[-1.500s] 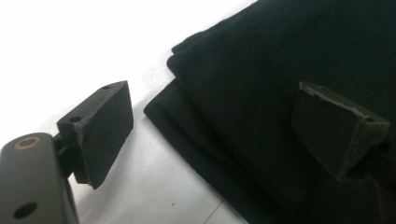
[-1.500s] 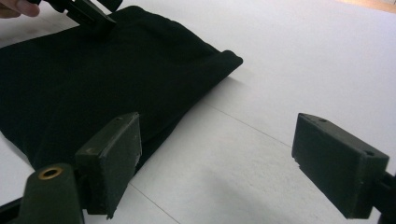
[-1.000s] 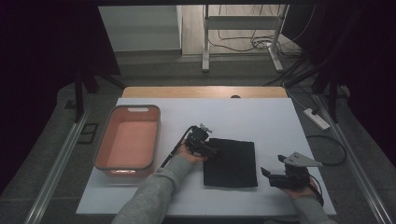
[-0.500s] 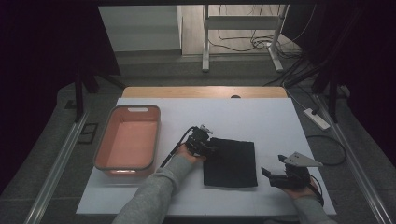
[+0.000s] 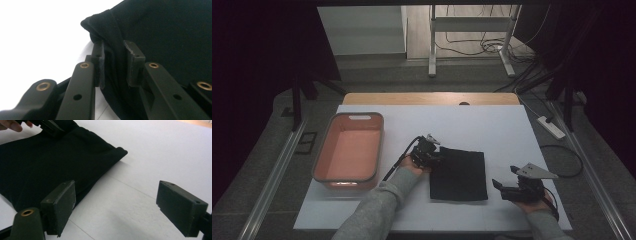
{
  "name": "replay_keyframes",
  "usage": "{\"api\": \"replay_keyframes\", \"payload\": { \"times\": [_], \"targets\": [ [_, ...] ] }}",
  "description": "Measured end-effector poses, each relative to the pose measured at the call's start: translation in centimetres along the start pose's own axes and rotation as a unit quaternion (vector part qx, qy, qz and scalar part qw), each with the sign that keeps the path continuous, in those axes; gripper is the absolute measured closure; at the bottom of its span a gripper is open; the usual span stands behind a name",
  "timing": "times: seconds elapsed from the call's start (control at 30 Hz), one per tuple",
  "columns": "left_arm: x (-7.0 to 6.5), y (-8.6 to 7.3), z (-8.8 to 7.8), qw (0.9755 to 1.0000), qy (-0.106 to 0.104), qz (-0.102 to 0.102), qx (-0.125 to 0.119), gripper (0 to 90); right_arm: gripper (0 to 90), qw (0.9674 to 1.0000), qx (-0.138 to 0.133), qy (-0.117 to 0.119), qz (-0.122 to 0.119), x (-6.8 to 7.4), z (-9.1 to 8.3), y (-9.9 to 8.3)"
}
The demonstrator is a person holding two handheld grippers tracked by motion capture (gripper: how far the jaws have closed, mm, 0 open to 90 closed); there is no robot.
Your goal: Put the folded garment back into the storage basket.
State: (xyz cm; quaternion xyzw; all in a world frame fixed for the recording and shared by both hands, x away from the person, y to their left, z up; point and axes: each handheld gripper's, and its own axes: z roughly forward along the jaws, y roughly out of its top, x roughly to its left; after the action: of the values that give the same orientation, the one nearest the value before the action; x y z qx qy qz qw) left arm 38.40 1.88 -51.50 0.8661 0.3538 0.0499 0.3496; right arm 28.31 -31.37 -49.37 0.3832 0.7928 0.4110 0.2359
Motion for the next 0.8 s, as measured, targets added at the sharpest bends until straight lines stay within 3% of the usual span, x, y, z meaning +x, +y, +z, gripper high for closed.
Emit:
{"api": "replay_keyframes", "payload": {
  "times": [0.6,0.8],
  "targets": [
    [-1.3,0.3,-3.9,0.9980,-0.024,0.021,-0.054,73.5,17.1,1.0000,-0.002,-0.001,0.000,0.0,-0.1,0.0],
    [-1.7,0.3,-4.7,0.9973,-0.029,0.029,-0.061,73.7,17.1,1.0000,-0.002,-0.001,0.000,0.0,-0.1,0.0]
  ]
}}
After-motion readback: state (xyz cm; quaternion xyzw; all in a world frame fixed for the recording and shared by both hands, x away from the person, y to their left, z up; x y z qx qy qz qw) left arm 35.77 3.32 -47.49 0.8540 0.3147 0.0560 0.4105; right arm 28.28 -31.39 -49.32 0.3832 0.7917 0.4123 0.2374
